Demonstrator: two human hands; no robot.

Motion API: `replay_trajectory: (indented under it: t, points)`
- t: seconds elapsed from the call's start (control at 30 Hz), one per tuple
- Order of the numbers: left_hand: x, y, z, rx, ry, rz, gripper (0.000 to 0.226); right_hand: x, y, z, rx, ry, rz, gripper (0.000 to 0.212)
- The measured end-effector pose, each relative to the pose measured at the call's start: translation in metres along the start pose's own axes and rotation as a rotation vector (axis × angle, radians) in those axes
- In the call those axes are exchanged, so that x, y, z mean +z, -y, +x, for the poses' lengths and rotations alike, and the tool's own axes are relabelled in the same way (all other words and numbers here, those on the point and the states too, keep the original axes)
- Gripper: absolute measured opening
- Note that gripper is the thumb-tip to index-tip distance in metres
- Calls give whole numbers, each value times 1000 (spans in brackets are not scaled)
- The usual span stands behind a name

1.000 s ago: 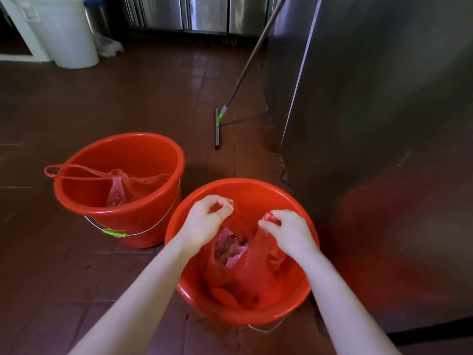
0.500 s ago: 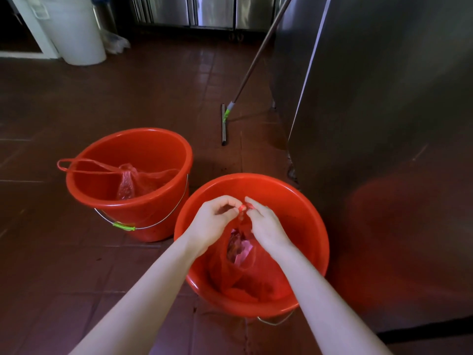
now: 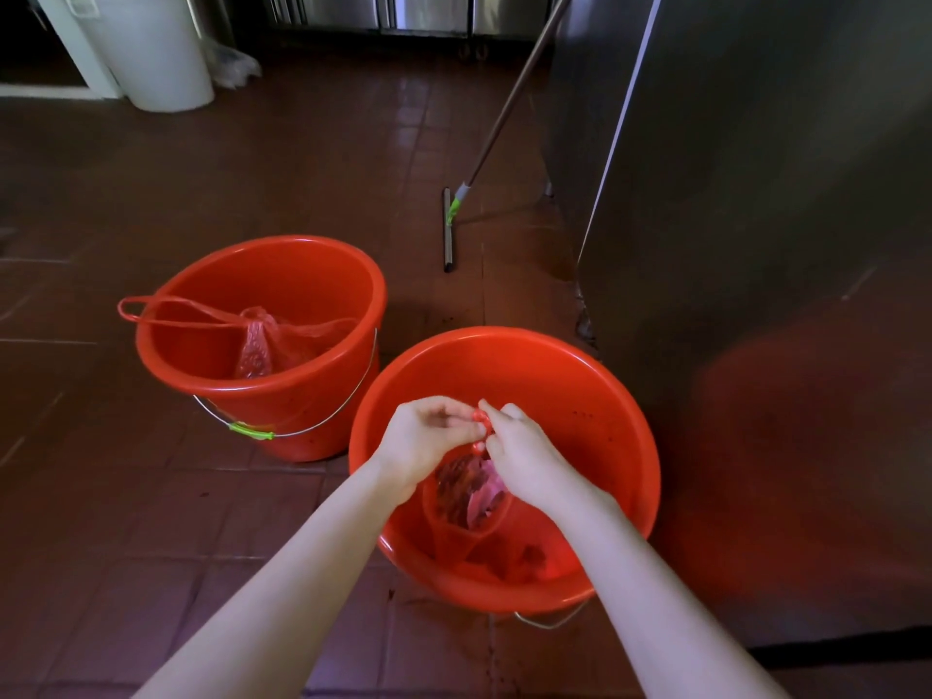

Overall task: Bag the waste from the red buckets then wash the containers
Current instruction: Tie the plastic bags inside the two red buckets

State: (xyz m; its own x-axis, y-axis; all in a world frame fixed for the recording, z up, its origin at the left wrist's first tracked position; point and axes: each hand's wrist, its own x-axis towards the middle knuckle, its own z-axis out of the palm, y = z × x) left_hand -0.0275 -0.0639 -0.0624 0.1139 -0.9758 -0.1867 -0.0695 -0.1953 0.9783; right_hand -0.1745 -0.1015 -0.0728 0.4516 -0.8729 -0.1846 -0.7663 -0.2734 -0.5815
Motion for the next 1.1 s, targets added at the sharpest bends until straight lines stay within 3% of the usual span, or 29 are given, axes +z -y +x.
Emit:
replay_trajectory:
  t: [0.07,0.2,0.3,0.43,0.6,0.7,0.8,0.97,1.1]
  points:
    - [-2,2,2,-33,-56,-9,9,0,-1,-1,-11,-37,27,52]
    - [-4,6,4,-193,-67,-92,14,-4,-2,-12,-127,-167,251,57]
    - [-2,2,4,-322,-112,-257,13,-2,0,-16,-225,-281,333,42]
    - [3,-5,7,-424,-113,-385,17,0,2,-14,-214,-421,343,24]
    - [1,-5,6,-490,-82,-372,21,4,-3,-13,-274,-383,237,17]
    - [-2,-2,7,-463,-81,-262,9,9,0,-13,-287,-379,198,8]
    - [-2,0,9,-347,-101,-34,9,11,2,-14,-282,-363,250,11]
    - [2,3,6,-73,13,369,26,9,-3,-11,-18,-364,424,14]
    - [1,-2,5,-68,58,350,7,2,-5,-2,76,-409,431,11]
